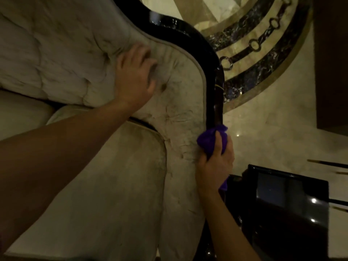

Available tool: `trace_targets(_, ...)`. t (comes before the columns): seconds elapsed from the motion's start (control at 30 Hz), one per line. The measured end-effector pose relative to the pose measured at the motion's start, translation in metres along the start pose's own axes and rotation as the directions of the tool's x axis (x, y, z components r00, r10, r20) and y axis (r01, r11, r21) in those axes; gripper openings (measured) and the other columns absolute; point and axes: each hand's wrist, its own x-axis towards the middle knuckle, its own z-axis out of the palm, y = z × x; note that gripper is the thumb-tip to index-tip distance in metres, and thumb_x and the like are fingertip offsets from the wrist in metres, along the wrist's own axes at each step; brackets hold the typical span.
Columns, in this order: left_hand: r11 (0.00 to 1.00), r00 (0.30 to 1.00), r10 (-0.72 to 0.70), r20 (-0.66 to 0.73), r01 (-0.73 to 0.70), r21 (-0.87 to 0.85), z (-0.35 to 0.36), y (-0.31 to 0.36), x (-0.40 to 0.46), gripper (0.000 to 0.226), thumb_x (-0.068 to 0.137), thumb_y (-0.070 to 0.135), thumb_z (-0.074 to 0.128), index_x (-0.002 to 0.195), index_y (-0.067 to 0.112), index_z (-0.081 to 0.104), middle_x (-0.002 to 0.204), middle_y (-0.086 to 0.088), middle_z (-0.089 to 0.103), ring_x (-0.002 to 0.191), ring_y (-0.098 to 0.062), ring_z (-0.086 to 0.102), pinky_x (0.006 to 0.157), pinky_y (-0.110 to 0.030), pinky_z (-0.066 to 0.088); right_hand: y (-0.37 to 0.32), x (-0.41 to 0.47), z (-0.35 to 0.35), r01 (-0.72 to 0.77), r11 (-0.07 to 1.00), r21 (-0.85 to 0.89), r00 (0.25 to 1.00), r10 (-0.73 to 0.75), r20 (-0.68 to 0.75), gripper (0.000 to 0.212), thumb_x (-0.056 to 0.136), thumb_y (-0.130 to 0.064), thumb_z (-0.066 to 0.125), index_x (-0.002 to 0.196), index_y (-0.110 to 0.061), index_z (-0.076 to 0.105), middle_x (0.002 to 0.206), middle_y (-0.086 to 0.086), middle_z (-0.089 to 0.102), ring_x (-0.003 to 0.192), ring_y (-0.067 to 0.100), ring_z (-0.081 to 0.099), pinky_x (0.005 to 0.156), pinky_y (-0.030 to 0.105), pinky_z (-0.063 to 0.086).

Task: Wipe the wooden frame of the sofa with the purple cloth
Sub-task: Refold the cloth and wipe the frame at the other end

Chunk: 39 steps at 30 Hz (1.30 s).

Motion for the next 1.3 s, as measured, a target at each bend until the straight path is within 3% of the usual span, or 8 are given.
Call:
trace_targets(0.2,0.973,0.968,0.165,0.190,-0.191,0.127,0.013,-0.014,-0.011,0.076,0.081,0.016,0.062,0.153,0.007,0.039,0.168,-0.017,0.021,0.157,-0.037,0.014,0.126,-0.054,0.015,-0.062,0.079,0.005,0.005,0.988,0.151,0.994,0.012,-0.110,0.071,0.089,-0.019,0.070,0.155,-0.016,0.044,0.160,0.021,0.038,0.143,0.040,0.041,0.115,0.057,0.038)
trace_targets(0.43,0.980,0.924,0.071,0.375,-0.135,0.149,-0.028,-0.002,0.018,0.063,0.081,0.026,0.066,0.140,0.007,0.053,0.156,-0.017,0.040,0.147,-0.037,0.033,0.112,-0.049,0.032,-0.132,0.161,-0.004,0.148,0.987,0.057,0.977,-0.137,-0.164,0.067,0.088,-0.030,0.063,0.153,-0.027,0.047,0.160,0.015,0.039,0.144,0.041,0.037,0.115,0.056,0.034)
trace_targets(0.6,0.924,0.883,0.340,0.324,-0.378,0.059,-0.114,-0.005,0.046,0.024,0.084,0.015,0.064,0.105,0.004,0.071,0.108,-0.019,0.068,0.099,-0.041,0.062,0.080,-0.045,0.048,-0.148,0.174,-0.022,0.170,0.985,-0.035,0.985,-0.171,-0.019,0.067,0.091,-0.038,0.063,0.154,-0.032,0.042,0.161,0.014,0.037,0.140,0.043,0.038,0.112,0.057,0.037)
trace_targets(0.77,0.828,0.850,0.460,0.258,-0.515,0.220,-0.199,-0.006,0.077,0.030,0.082,0.021,0.061,0.109,0.011,0.072,0.126,-0.015,0.064,0.122,-0.038,0.057,0.097,-0.046,0.047,-0.151,0.177,-0.040,0.142,0.990,-0.003,0.984,-0.140,0.114,0.070,0.091,-0.030,0.065,0.155,-0.032,0.038,0.159,0.017,0.036,0.142,0.045,0.034,0.113,0.060,0.035)
trace_targets(0.9,0.860,0.908,0.405,0.107,-0.418,0.291,-0.228,-0.019,0.117,0.040,0.088,0.032,0.054,0.122,0.014,0.065,0.140,-0.014,0.056,0.135,-0.035,0.047,0.109,-0.051,0.038,-0.160,0.181,-0.050,0.007,0.999,0.041,0.982,-0.014,0.186,0.068,0.090,-0.025,0.063,0.153,-0.035,0.039,0.160,0.014,0.034,0.146,0.044,0.028,0.117,0.061,0.028)
trace_targets(1.03,0.938,0.983,0.184,-0.004,-0.175,0.299,-0.218,-0.055,0.150,0.040,0.097,0.035,0.054,0.131,0.014,0.059,0.143,-0.015,0.053,0.136,-0.036,0.045,0.110,-0.052,0.037,-0.162,0.186,-0.047,-0.023,0.996,0.084,0.983,0.007,0.185,0.061,0.093,-0.036,0.061,0.151,-0.032,0.042,0.158,0.011,0.037,0.145,0.041,0.031,0.116,0.060,0.033)
trace_targets(1.17,0.946,0.997,-0.075,0.006,0.069,0.316,-0.189,-0.057,0.185,0.045,0.102,0.042,0.037,0.105,0.012,0.071,0.105,-0.017,0.071,0.103,-0.038,0.060,0.098,-0.051,0.042,-0.161,0.193,-0.037,-0.014,0.975,0.220,0.993,-0.011,0.116,0.056,0.099,-0.057,0.051,0.148,-0.030,0.050,0.152,0.010,0.046,0.141,0.035,0.039,0.115,0.053,0.036)
trace_targets(1.3,0.908,0.984,-0.119,-0.133,0.162,0.386,-0.159,-0.056,0.191,0.047,0.100,0.035,0.034,0.082,0.010,0.069,0.083,-0.012,0.070,0.086,-0.033,0.059,0.093,-0.047,0.041,-0.170,0.210,-0.031,0.020,0.876,0.483,0.999,-0.031,0.015,0.060,0.099,-0.058,0.034,0.135,-0.021,0.065,0.134,0.006,0.066,0.128,0.027,0.056,0.105,0.041,0.041)
